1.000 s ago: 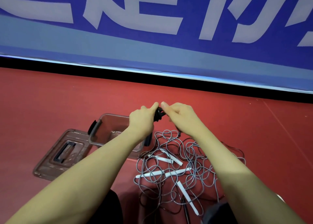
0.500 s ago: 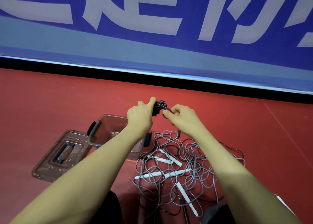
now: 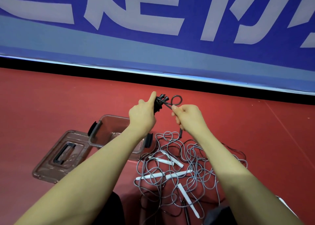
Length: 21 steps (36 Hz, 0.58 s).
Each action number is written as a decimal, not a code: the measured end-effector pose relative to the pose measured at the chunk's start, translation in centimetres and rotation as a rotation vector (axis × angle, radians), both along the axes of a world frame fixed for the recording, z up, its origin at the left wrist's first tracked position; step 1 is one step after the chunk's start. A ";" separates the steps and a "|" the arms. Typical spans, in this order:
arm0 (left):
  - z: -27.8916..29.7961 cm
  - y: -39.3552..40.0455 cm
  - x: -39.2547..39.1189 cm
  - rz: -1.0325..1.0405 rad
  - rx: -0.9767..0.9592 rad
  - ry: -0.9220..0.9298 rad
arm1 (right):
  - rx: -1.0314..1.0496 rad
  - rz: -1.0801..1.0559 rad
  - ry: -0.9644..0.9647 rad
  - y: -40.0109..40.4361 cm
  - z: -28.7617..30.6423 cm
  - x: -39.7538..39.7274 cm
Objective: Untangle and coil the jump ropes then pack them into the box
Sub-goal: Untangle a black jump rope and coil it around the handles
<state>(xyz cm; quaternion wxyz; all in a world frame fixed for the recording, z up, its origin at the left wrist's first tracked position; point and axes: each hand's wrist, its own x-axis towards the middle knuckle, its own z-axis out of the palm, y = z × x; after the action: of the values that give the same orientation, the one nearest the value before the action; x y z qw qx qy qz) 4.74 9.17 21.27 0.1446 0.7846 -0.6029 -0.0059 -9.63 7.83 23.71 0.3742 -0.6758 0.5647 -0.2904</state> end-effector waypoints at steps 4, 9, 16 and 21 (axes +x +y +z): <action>0.0 0.0 -0.1 0.003 -0.012 0.038 | -0.089 0.011 0.116 0.0 0.0 -0.2; 0.0 -0.2 0.1 0.019 -0.003 0.060 | -0.166 0.095 0.387 0.5 0.0 -0.2; 0.2 -0.1 -0.1 0.009 -0.001 0.044 | -0.199 0.068 0.530 0.7 0.1 -0.6; 0.4 0.0 -0.4 0.009 -0.017 0.065 | -0.220 0.059 0.593 0.8 0.2 -0.4</action>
<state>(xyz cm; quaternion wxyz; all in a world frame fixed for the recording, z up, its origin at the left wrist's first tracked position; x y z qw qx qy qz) 4.34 9.12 21.70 0.1708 0.7854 -0.5944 -0.0258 -10.04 8.61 23.90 0.1259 -0.7834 0.5948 -0.1290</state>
